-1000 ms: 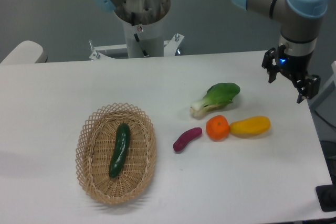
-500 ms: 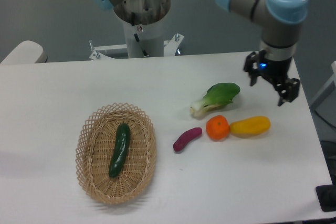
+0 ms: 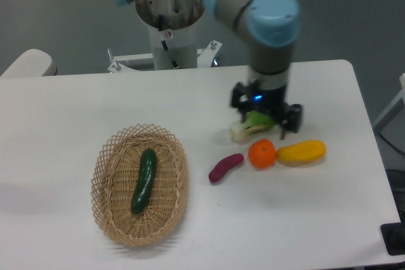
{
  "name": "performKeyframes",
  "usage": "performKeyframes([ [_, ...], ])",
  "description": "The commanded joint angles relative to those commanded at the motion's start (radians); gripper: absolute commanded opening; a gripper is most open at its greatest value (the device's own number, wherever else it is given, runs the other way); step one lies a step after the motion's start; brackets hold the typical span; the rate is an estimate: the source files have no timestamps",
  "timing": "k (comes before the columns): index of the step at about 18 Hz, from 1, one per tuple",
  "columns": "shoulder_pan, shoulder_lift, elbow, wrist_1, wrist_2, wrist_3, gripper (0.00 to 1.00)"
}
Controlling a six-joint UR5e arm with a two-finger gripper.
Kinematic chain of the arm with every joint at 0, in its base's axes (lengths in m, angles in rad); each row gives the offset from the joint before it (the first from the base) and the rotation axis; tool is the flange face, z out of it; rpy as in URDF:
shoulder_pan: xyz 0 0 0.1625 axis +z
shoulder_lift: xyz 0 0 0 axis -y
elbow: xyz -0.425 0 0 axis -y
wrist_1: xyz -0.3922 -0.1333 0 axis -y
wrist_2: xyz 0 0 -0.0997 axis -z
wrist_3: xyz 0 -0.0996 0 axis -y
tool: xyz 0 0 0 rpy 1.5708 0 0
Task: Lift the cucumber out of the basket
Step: 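Move the open gripper over the basket above the green cucumber, then lower the gripper and close it around the cucumber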
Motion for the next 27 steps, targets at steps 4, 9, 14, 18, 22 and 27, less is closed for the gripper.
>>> performKeyframes([
  [4,-0.091,-0.026,-0.071,0.037,0.003,-0.206,1.0],
  [9,-0.199,-0.086,-0.094,0.114,0.003,-0.355,1.0],
  [14,-0.272,-0.167,-0.094,0.204,0.009,-0.392,1.0],
  [18,-0.289,-0.213,-0.092,0.244,0.014,-0.383,1.0],
  [22,-0.299,-0.236,-0.092,0.25,0.015,-0.383,1.0],
  [27,-0.304,-0.252,-0.089,0.25,0.018,-0.381,1.0],
])
